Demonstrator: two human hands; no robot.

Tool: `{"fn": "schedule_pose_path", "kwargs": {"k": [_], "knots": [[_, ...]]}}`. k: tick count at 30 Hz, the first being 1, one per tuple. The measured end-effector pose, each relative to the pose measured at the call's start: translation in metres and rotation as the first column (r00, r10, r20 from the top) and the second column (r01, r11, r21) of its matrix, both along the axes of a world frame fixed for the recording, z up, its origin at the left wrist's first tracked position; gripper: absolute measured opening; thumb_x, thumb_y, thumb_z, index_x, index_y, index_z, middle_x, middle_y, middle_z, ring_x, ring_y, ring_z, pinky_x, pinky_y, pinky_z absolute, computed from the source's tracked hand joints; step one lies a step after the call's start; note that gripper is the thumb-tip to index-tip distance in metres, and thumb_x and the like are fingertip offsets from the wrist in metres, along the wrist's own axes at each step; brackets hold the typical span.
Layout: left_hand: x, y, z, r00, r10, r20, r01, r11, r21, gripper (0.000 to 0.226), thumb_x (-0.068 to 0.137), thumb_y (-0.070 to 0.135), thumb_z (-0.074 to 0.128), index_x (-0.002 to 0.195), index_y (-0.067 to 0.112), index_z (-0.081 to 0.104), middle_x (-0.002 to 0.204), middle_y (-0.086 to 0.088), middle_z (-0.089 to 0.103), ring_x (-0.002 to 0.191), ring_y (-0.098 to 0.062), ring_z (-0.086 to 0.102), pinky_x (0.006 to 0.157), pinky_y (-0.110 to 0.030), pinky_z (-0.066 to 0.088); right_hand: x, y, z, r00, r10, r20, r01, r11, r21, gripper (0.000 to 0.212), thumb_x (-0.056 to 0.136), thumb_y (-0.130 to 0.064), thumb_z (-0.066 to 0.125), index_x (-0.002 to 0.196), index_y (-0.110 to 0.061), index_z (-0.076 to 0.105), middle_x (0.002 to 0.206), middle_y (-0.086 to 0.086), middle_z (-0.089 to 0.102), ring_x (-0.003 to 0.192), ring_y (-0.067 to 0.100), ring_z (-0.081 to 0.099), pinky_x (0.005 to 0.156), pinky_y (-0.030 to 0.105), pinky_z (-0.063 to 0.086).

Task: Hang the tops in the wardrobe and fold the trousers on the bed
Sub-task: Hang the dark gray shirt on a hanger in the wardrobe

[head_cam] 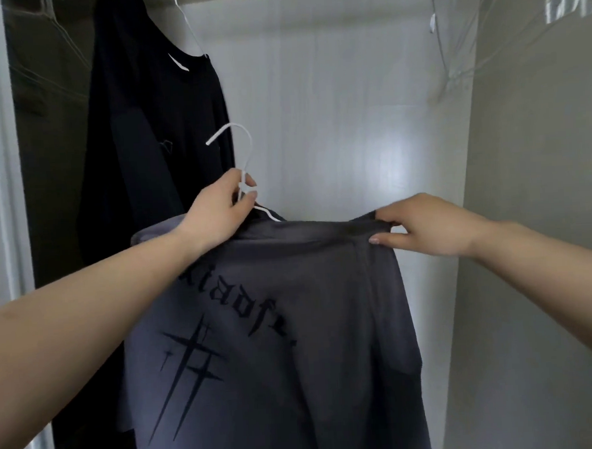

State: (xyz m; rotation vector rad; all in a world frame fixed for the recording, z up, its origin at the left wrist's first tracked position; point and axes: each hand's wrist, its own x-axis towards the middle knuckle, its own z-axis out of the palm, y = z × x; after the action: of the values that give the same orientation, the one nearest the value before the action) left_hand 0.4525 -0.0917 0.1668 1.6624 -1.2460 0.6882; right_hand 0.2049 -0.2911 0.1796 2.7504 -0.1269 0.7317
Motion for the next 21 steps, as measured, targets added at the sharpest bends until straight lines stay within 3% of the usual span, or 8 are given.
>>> {"fn": "schedule_pose_path", "kwargs": {"k": [3,5,8,12,16,21], "knots": [[-0.019,-0.008,-0.002,0.997,-0.067,0.039,0.064,0.995,0.083,0.009,0.095,0.025,0.053,0.104,0.025,0.053,0.074,-0.011,0.058,0.058,-0.008,0.046,0.058,-0.013,0.036,0.008,0.012,0.013,0.995,0.038,0.088,-0.039,0.999,0.011,0.026,0.091,-0.041,0.052,0.102,-0.019,0.062,0.098,-0.006,0.068,0.092,0.017,0.062,0.080,0.036,0.049],[-0.032,-0.014,0.001,0.993,-0.115,0.038,0.112,0.991,0.073,0.008,0.095,0.026,0.053,0.104,0.026,0.054,0.067,-0.003,0.052,0.053,-0.002,0.043,0.056,-0.012,0.035,0.017,0.023,0.016,0.989,0.071,0.127,-0.085,0.990,0.108,0.022,0.092,-0.035,0.054,0.106,-0.019,0.061,0.100,-0.006,0.068,0.094,0.016,0.062,0.083,0.035,0.049],[-0.049,-0.021,0.009,0.991,-0.132,0.010,0.132,0.991,-0.008,0.007,0.094,0.030,0.054,0.100,0.026,0.056,0.069,0.007,0.055,0.059,-0.001,0.047,0.060,-0.014,0.038,0.032,0.036,0.012,0.997,0.043,0.068,-0.054,0.984,0.171,0.022,0.096,-0.026,0.045,0.107,-0.018,0.062,0.101,-0.006,0.065,0.093,0.014,0.056,0.079,0.027,0.041],[-0.062,-0.025,0.017,0.995,-0.096,-0.041,0.094,0.994,-0.053,0.013,0.093,0.034,0.056,0.096,0.021,0.058,0.070,0.001,0.058,0.059,-0.008,0.047,0.062,-0.027,0.041,0.040,0.043,0.001,0.989,0.019,0.147,-0.087,0.879,0.469,0.037,0.099,-0.033,0.032,0.081,-0.012,0.056,0.085,-0.003,0.059,0.081,0.014,0.052,0.069,0.025,0.037],[-0.068,-0.025,0.022,0.990,-0.114,-0.083,0.113,0.993,-0.009,0.017,0.091,0.036,0.059,0.095,0.020,0.059,0.070,0.008,0.054,0.062,-0.008,0.051,0.056,-0.027,0.050,0.041,0.042,-0.005,0.968,-0.002,0.249,-0.081,0.943,0.323,0.035,0.097,-0.041,0.041,0.088,-0.015,0.061,0.085,-0.004,0.063,0.081,0.014,0.055,0.069,0.027,0.039],[-0.052,-0.006,0.035,0.978,-0.114,-0.173,0.169,0.923,0.345,0.017,0.090,0.035,0.062,0.103,0.024,0.064,0.100,-0.001,0.065,0.088,-0.017,0.063,0.042,-0.015,0.046,0.018,0.009,-0.007,0.887,-0.048,0.459,-0.026,0.988,0.154,0.028,0.099,-0.032,0.041,0.091,-0.014,0.060,0.088,0.001,0.059,0.086,0.022,0.055,0.075,0.033,0.038]]}}
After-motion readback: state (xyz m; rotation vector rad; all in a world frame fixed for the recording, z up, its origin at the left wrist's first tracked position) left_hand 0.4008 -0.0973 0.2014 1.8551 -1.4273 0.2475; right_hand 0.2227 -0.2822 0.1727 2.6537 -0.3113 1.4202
